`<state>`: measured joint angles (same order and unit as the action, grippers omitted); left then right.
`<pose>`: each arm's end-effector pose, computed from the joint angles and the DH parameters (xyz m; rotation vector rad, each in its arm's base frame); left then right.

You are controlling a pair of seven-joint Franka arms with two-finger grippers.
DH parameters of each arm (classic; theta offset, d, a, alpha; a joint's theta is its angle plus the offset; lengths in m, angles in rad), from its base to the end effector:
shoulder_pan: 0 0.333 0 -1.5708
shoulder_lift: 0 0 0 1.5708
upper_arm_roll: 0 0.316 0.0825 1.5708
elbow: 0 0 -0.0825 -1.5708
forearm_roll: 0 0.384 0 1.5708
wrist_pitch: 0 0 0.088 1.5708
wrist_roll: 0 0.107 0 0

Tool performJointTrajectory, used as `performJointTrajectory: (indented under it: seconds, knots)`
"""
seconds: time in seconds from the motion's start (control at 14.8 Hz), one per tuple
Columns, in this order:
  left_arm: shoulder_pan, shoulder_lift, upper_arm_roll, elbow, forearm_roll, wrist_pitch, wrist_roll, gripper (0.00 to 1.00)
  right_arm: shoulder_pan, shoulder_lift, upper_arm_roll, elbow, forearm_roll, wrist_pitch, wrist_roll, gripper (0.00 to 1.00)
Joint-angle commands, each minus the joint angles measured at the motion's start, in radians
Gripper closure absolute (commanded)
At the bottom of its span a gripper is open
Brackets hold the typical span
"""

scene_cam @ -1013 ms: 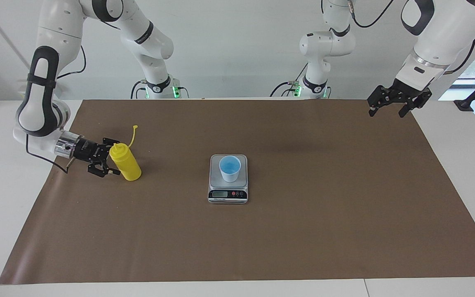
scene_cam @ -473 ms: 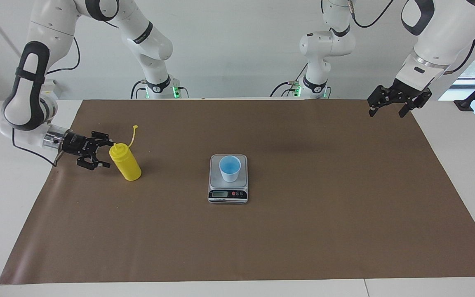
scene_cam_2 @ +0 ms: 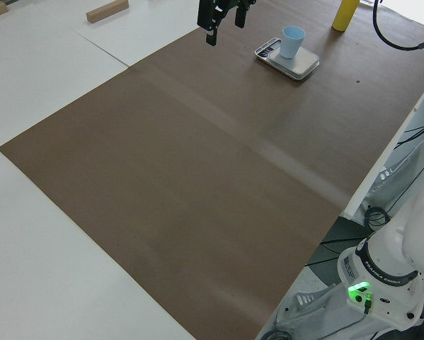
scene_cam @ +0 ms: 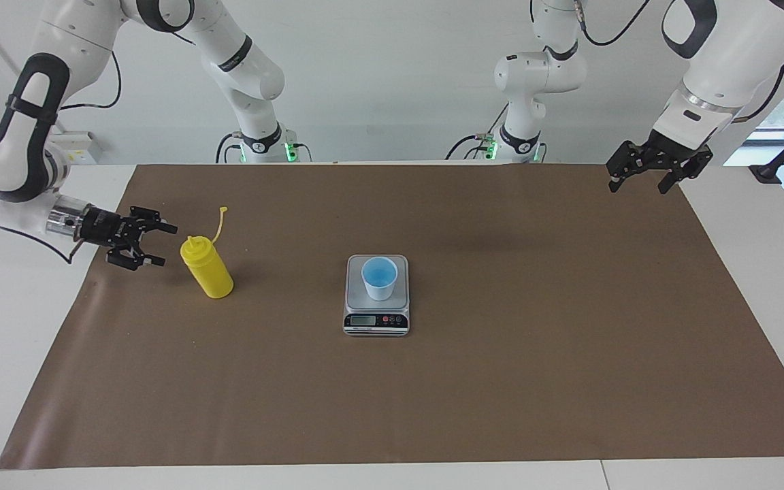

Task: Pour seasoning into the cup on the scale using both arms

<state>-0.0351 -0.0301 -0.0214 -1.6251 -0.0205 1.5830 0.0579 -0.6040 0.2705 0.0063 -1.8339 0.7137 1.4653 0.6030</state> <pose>0.5445 -0.0331 0.6165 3.1166 -0.1779 -0.0187 0.5035 -0.2514 0.3772 -1.7998 1.4657 0.7680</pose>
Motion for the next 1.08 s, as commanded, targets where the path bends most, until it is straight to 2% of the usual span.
performJointTrajectory:
  seconds: [0.0, 0.27, 0.54, 0.74, 1.01]
  knots:
    - [0.007, 0.001, 0.000, 0.011, -0.013, -0.018, 0.010, 0.00, 0.047, -0.089, 0.015, 0.071, -0.084, -0.032, 0.006, 0.00]
    - [0.007, 0.001, 0.000, 0.011, -0.015, -0.018, 0.010, 0.00, 0.127, -0.097, 0.017, 0.220, -0.172, -0.089, 0.012, 0.00]
    - [0.007, 0.001, 0.000, 0.011, -0.015, -0.018, 0.010, 0.00, 0.257, -0.116, 0.020, 0.339, -0.343, -0.091, 0.015, 0.00]
    - [0.007, 0.001, 0.000, 0.011, -0.015, -0.018, 0.010, 0.00, 0.361, -0.169, 0.021, 0.344, -0.468, -0.092, -0.012, 0.00]
    - [0.007, 0.001, 0.000, 0.011, -0.015, -0.018, 0.010, 0.00, 0.391, -0.186, 0.024, 0.340, -0.467, -0.054, -0.012, 0.00]
